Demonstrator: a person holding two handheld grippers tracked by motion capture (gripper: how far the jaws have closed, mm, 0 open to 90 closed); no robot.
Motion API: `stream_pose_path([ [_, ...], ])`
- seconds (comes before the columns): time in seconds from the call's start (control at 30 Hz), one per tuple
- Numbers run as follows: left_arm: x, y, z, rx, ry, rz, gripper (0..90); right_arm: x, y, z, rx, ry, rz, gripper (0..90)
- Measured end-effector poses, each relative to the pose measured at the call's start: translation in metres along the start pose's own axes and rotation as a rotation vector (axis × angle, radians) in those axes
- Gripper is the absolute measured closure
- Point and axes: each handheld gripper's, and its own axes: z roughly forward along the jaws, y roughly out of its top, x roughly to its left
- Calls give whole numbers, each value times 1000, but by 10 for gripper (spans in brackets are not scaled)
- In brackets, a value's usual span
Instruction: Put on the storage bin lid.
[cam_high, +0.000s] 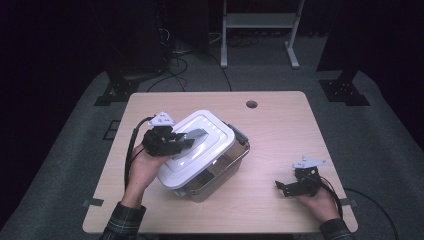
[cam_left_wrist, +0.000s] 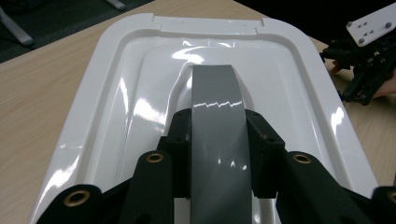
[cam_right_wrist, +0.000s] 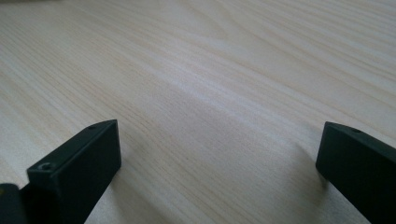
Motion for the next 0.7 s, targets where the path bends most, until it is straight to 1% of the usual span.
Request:
stream_pose_path([
  [0.3, -7, 5, 6, -6, -13, -1, 663, 0, 0, 0, 0, 0, 1, 0],
  [0.53, -12, 10, 14, 7, -20, 8, 663, 0, 0, 0, 0, 1, 1, 0],
  [0.6, -13, 11, 17, 12, -22, 17, 663, 0, 0, 0, 0, 1, 1, 0],
  [0.7, -15, 12, 21, 15, -24, 12, 663, 0, 0, 0, 0, 1, 1, 0],
])
